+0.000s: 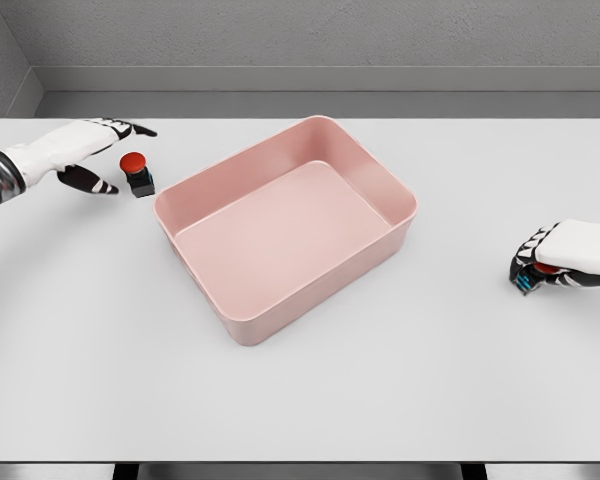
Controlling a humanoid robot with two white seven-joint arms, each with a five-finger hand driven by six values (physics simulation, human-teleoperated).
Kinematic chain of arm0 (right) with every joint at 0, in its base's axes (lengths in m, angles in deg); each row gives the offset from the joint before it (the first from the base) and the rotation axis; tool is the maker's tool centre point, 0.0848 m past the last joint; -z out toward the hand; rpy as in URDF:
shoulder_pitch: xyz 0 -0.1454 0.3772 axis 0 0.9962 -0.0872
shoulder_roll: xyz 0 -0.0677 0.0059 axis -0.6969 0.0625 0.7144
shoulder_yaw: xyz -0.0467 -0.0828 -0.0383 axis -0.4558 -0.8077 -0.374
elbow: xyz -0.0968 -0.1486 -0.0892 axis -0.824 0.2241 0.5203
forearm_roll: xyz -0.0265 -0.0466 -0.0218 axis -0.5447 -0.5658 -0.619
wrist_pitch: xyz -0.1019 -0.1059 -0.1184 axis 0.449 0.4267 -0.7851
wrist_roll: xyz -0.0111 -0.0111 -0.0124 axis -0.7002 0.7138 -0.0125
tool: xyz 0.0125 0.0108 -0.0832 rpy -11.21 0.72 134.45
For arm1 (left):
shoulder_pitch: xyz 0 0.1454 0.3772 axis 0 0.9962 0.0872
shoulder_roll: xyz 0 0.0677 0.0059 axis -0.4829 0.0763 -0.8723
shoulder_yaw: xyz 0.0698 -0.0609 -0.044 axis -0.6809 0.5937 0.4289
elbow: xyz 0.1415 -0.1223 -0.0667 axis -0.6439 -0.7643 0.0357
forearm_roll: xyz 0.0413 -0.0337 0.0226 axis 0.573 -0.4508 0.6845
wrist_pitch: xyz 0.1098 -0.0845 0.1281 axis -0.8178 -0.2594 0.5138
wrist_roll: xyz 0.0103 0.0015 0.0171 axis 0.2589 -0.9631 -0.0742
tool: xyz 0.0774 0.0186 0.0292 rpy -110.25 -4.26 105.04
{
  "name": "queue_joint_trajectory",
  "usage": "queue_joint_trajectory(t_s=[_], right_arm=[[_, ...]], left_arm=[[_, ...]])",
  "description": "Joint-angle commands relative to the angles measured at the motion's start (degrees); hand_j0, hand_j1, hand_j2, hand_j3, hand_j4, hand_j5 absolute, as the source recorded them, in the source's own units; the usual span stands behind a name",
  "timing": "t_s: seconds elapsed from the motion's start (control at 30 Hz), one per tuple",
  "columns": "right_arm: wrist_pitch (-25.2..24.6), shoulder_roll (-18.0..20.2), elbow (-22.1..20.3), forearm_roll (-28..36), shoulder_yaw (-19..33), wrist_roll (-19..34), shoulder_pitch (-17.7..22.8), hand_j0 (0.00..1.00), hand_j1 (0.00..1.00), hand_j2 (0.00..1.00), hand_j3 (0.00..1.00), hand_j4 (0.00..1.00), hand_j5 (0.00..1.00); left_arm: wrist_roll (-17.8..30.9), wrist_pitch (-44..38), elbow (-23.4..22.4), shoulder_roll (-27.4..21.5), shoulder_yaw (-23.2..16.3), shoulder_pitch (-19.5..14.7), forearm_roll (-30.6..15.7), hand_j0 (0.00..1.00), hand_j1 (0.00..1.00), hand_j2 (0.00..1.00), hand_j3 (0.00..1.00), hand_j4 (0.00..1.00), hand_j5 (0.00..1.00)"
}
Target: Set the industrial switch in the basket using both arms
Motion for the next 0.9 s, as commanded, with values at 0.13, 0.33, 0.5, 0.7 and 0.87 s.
queue_joint_trajectory(t_s=[0.13,0.33,0.5,0.7,0.87], right_arm=[[-0.07,0.43,-0.43,0.43,1.23,0.07,-0.35,0.53,0.53,0.53,0.53,0.53,0.53],[-0.07,0.78,-1.57,0.43,3.25,0.42,-0.79,0.53,0.53,0.53,0.53,0.53,0.53],[-0.07,0.87,-3.60,0.34,5.27,0.68,-0.97,0.53,0.53,0.53,0.53,0.53,0.53],[-0.07,0.87,-5.27,0.51,6.42,3.15,-2.73,0.53,0.53,0.53,0.53,0.53,0.53],[-0.07,0.60,-6.06,0.51,6.50,3.23,-4.04,0.52,0.52,0.52,0.52,0.52,0.52]], left_arm=[[0.29,-0.07,-0.07,-0.19,0.06,-0.70,-0.33,0.74,0.74,0.74,0.74,0.74,0.74],[0.29,-0.07,-2.09,-0.02,-0.38,-0.97,-0.33,0.76,0.76,0.76,0.76,0.76,0.76],[0.29,-0.07,-3.33,0.25,-0.73,-1.05,-0.33,0.78,0.78,0.78,0.78,0.78,0.78],[0.29,-0.07,-4.20,1.57,-0.73,-1.84,-0.24,0.79,0.79,0.79,0.79,0.79,0.79],[0.29,-0.07,-5.08,2.44,-0.82,-2.20,-0.24,0.79,0.79,0.79,0.79,0.79,0.79]])
